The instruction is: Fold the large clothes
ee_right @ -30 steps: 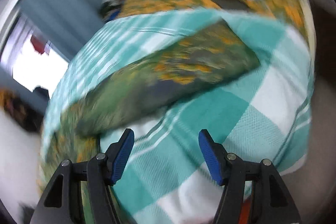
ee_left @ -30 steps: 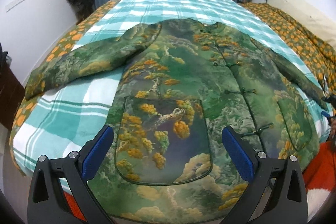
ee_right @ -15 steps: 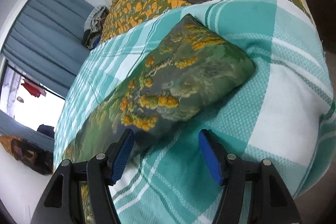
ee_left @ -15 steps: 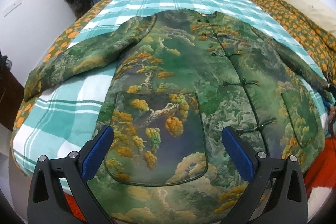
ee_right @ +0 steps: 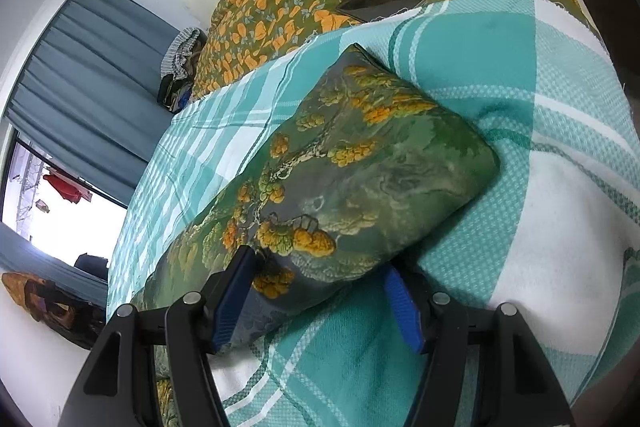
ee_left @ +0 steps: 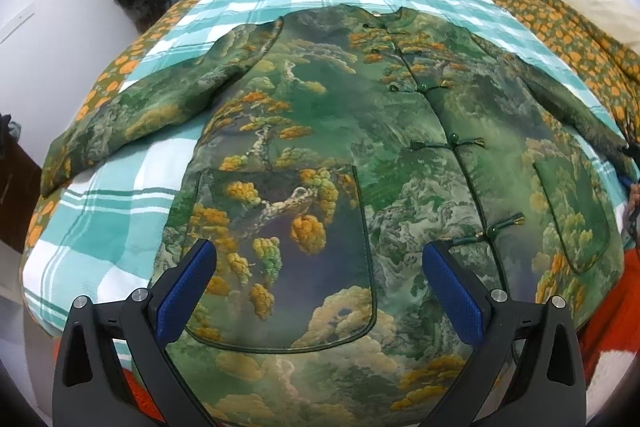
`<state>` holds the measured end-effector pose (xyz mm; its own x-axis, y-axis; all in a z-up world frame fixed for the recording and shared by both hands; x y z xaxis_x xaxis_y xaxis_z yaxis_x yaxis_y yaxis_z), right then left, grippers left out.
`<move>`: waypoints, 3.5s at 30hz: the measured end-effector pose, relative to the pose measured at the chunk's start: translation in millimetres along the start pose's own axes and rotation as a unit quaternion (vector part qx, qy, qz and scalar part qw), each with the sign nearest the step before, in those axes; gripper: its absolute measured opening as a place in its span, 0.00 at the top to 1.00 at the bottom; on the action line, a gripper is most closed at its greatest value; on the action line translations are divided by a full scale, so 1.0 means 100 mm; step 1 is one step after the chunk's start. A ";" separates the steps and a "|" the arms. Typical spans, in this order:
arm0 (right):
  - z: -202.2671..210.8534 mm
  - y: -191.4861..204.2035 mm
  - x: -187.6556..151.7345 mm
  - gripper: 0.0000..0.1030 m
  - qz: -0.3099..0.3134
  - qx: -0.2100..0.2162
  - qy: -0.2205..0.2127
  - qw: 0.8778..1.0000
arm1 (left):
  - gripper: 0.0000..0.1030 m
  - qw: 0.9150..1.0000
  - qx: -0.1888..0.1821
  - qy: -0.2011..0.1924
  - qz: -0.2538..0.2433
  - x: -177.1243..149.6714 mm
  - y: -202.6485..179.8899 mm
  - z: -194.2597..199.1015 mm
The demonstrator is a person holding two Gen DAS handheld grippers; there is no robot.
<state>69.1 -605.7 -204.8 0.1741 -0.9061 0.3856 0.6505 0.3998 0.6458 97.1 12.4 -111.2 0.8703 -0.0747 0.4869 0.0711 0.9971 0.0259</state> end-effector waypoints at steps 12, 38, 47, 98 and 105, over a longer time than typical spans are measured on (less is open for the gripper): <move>0.04 -0.02 -0.02 0.37 0.001 -0.003 -0.004 1.000 | 0.01 1.000 0.000 0.007 0.005 -0.02 0.02 -0.03; 1.32 2.10 -0.92 0.89 0.406 0.105 -0.103 0.902 | 0.01 0.999 -0.015 -0.002 0.036 -0.03 0.23 0.02; 0.90 2.80 -2.66 0.89 0.606 0.119 0.019 0.786 | 0.01 0.999 -0.017 -0.003 0.040 -0.05 0.34 0.12; 0.47 2.34 -1.42 0.26 0.451 0.103 0.108 0.880 | 0.88 0.989 -0.142 0.037 -0.017 1.78 -0.62 -1.57; -0.76 2.89 -1.61 0.26 0.500 0.066 0.160 0.849 | 0.83 0.989 -0.143 0.036 -0.017 1.69 -0.60 -1.72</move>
<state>285.7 -354.4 -130.7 0.7960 -0.0875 0.5989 -0.0260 0.9836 0.1782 324.2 -62.6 -180.6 0.8964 -0.1192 0.4269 0.2269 0.9508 -0.2110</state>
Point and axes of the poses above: each gripper's, at about its wrist camera, not at the fingertips, and z roughly against the way its jaws point, y to its left, x to its top, the point moved 3 cm from there along -z, roughly the way its jaws point, and after that the axes turned 5 degrees about y, right-handed, at the moved point
